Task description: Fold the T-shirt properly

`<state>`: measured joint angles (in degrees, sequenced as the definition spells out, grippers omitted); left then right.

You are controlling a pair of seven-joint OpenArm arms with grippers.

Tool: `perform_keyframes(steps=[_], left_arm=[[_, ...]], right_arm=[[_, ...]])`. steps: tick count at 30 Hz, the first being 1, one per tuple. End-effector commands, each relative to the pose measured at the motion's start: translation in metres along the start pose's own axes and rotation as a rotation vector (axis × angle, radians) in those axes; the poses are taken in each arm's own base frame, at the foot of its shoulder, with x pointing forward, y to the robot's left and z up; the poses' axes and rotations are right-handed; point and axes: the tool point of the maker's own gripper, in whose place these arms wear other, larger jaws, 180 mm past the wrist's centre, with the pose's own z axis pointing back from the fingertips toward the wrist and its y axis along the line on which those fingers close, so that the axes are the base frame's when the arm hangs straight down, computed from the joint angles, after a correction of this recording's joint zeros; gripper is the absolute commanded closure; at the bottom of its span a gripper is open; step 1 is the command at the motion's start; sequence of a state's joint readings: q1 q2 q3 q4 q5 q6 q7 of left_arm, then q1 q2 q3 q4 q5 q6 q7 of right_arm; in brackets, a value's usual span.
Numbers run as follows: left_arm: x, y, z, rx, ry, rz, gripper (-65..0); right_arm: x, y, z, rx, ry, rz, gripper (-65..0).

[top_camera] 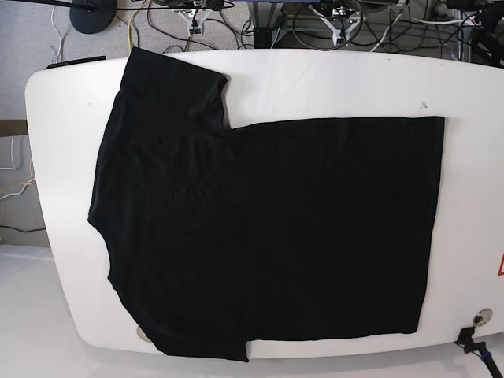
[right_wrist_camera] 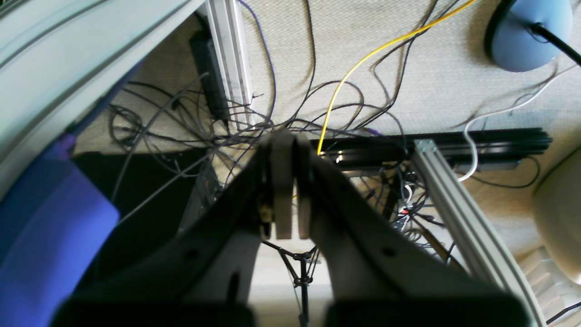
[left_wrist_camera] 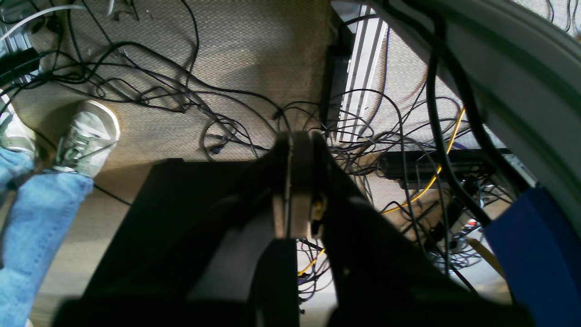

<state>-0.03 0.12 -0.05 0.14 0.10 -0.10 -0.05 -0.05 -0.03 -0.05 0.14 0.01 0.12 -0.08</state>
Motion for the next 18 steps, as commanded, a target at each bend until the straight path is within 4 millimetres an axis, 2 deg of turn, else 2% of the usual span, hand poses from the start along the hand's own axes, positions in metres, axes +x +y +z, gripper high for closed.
perform_keyframes(steps=[1, 18], left_arm=[[0.0067, -0.0052, 0.0001, -0.011, -0.027, 0.013, 0.0], [0.0134, -0.0026, 0.0004, -0.004, -0.057, 0.004, 0.0]], right_arm=[[0.0007, 0.0014, 0.0, 0.008, -0.01, 0.004, -0.3], [-0.0069, 0.0003, -0.0002, 0.007, 0.007, 0.005, 0.0]])
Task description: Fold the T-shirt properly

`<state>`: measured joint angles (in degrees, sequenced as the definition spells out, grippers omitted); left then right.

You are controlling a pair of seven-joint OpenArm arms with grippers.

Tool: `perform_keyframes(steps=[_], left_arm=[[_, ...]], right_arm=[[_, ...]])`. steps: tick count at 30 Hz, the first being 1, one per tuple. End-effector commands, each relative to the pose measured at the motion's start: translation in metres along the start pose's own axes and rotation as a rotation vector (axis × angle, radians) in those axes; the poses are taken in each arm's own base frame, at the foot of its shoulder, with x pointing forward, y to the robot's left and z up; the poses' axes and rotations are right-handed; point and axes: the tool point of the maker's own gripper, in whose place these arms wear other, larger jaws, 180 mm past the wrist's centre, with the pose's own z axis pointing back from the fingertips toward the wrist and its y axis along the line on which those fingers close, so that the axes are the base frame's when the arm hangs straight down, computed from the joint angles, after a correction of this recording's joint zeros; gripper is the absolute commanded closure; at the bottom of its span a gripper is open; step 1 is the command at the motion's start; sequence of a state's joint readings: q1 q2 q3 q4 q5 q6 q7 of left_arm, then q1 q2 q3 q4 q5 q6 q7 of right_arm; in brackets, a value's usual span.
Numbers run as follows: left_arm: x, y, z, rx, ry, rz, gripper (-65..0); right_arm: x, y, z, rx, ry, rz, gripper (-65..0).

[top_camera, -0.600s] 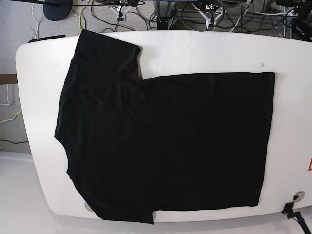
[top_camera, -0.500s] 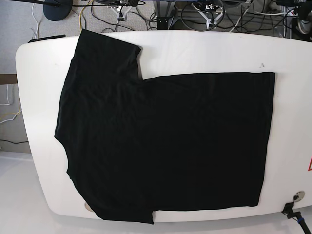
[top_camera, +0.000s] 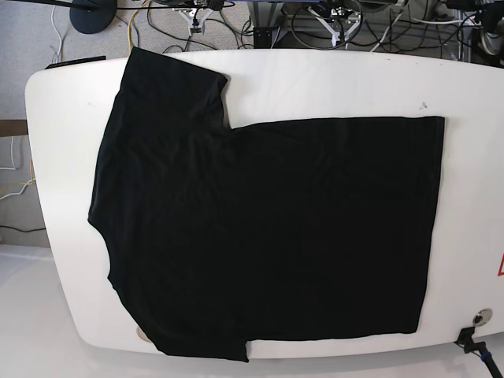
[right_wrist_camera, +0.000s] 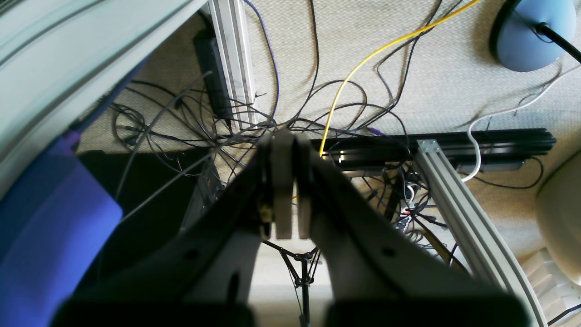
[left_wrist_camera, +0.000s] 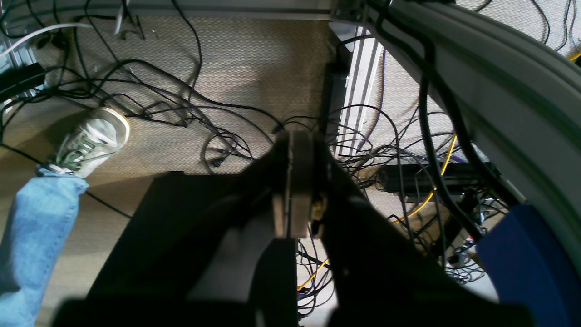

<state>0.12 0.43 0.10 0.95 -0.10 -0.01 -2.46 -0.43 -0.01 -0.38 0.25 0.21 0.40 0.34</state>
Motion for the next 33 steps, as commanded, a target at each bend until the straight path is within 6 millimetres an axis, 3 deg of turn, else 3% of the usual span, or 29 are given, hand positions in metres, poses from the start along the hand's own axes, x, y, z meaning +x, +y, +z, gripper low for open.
perform_keyframes(steps=[1, 12, 14, 18, 33], left_arm=[[-0.001, -0.001, 0.0, -0.002, 0.001, 0.0, 0.0], [-0.001, 0.003, 0.0, 0.0, -0.002, 0.008, 0.0], [0.007, 0.005, 0.0, 0.002, -0.025, -0.004, -0.1], [0.025, 0.005, 0.001, 0.002, -0.078, -0.007, -0.1], [0.01, 0.005, 0.002, 0.001, -0.063, -0.007, 0.0]], right_arm=[[-0.002, -0.001, 0.0, 0.0, 0.003, 0.003, -0.1], [-0.01, -0.002, 0.0, 0.0, 0.018, 0.004, -0.1], [0.007, 0.003, 0.0, 0.012, -0.038, 0.008, -0.8], [0.018, 0.004, 0.001, 0.013, -0.068, 0.01, -0.8], [0.019, 0.004, 0.001, 0.015, -0.073, 0.007, -0.5]])
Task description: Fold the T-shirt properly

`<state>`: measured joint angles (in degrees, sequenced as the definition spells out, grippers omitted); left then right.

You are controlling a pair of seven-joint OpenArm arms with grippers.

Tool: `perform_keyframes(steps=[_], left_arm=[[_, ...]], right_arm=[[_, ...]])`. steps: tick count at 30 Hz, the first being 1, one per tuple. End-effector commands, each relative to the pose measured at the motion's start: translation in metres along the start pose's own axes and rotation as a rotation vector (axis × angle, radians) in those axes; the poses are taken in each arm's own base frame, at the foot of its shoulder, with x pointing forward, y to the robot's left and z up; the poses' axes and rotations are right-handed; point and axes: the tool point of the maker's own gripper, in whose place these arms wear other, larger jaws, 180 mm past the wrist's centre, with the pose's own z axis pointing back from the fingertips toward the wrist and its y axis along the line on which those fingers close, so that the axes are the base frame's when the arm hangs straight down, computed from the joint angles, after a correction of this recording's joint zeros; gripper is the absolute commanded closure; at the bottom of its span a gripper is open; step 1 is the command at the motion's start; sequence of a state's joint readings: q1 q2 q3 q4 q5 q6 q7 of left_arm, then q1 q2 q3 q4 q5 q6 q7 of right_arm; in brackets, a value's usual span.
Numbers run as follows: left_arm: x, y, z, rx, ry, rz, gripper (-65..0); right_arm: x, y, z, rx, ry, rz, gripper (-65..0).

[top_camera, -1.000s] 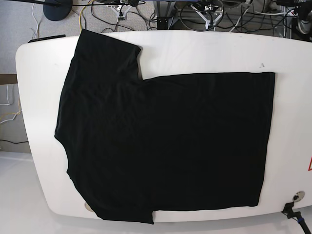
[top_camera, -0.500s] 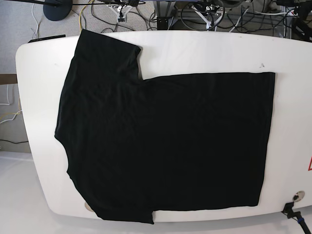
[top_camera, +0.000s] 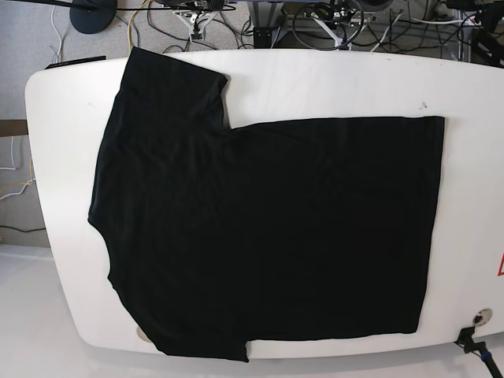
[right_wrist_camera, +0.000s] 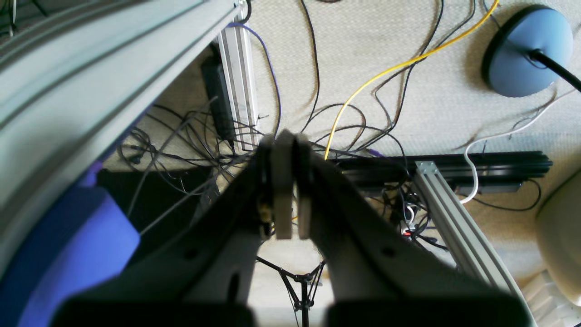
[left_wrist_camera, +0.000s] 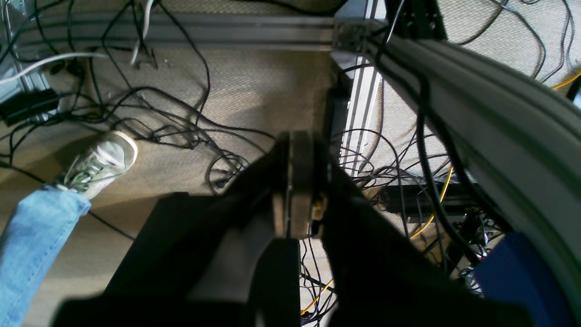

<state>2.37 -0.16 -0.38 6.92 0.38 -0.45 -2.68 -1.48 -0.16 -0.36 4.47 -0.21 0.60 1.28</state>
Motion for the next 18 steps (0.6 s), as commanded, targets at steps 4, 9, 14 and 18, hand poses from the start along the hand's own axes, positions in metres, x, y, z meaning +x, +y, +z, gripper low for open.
perform_keyframes(steps=[4, 9, 14, 18], left_arm=[[-0.005, 0.0, 0.003, -0.001, -0.034, -0.005, 0.0], [-0.017, 0.0, 0.005, 0.0, -0.029, -0.007, -0.1], [-0.025, 0.001, 0.013, 0.001, -0.068, -0.012, -3.7], [-0.037, 0.002, 0.018, 0.002, -0.072, -0.01, -21.5]], right_arm=[[-0.006, 0.002, 0.0, 0.008, 0.006, 0.002, -0.4], [-0.012, 0.002, 0.003, 0.01, -0.047, 0.006, -0.6], [-0.012, 0.002, 0.013, 0.008, -0.125, 0.005, -0.8], [-0.02, 0.002, 0.019, 0.007, -0.149, -0.002, -0.8]])
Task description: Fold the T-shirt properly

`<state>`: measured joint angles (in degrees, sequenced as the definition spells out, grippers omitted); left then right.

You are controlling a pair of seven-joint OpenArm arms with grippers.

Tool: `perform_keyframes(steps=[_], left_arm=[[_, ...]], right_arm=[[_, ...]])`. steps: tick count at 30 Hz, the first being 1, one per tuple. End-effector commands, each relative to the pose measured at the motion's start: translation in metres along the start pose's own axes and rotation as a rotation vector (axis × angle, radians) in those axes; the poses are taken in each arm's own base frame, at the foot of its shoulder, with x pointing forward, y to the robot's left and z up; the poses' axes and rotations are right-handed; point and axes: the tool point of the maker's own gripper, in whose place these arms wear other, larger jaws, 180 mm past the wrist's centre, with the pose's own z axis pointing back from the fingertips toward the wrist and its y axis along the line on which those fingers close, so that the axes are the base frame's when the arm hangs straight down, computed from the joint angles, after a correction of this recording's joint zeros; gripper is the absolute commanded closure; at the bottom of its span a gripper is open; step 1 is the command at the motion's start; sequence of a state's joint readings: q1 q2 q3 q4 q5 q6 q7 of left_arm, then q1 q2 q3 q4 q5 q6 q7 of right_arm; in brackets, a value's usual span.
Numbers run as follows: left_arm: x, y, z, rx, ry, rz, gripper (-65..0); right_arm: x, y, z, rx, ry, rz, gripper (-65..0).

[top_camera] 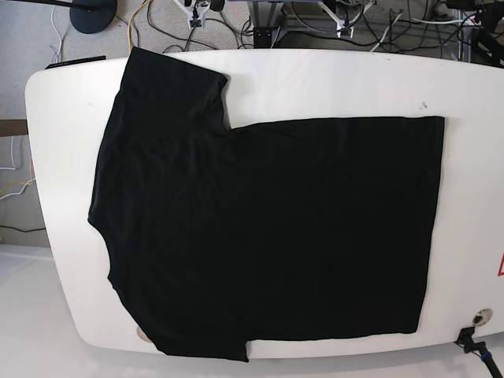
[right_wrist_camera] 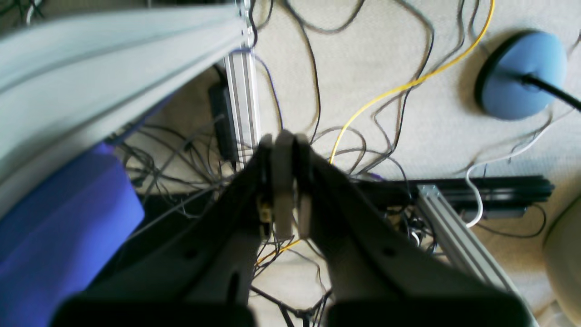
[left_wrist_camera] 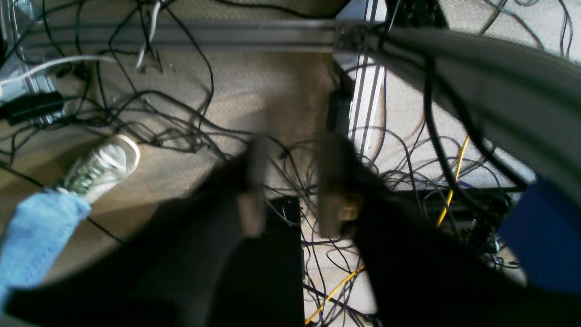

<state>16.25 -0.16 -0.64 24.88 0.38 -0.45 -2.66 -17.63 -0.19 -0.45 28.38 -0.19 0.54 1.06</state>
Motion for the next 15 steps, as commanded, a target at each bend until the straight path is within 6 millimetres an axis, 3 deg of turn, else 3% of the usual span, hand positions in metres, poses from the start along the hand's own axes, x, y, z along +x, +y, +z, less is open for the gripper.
perform_keyframes(steps=[1, 9, 15], left_arm=[[-0.006, -0.001, 0.002, -0.002, 0.001, 0.0, -24.3], [-0.023, 0.0, 0.018, -0.002, -0.025, -0.006, -26.9], [-0.028, 0.0, 0.034, -0.003, -0.067, -0.013, -27.1]], right_arm=[[0.001, 0.001, 0.004, 0.001, -0.025, -0.004, -0.8], [-0.004, 0.002, 0.029, 0.003, -0.103, -0.006, -2.3], [-0.005, 0.002, 0.049, 0.006, -0.154, -0.005, -19.6]])
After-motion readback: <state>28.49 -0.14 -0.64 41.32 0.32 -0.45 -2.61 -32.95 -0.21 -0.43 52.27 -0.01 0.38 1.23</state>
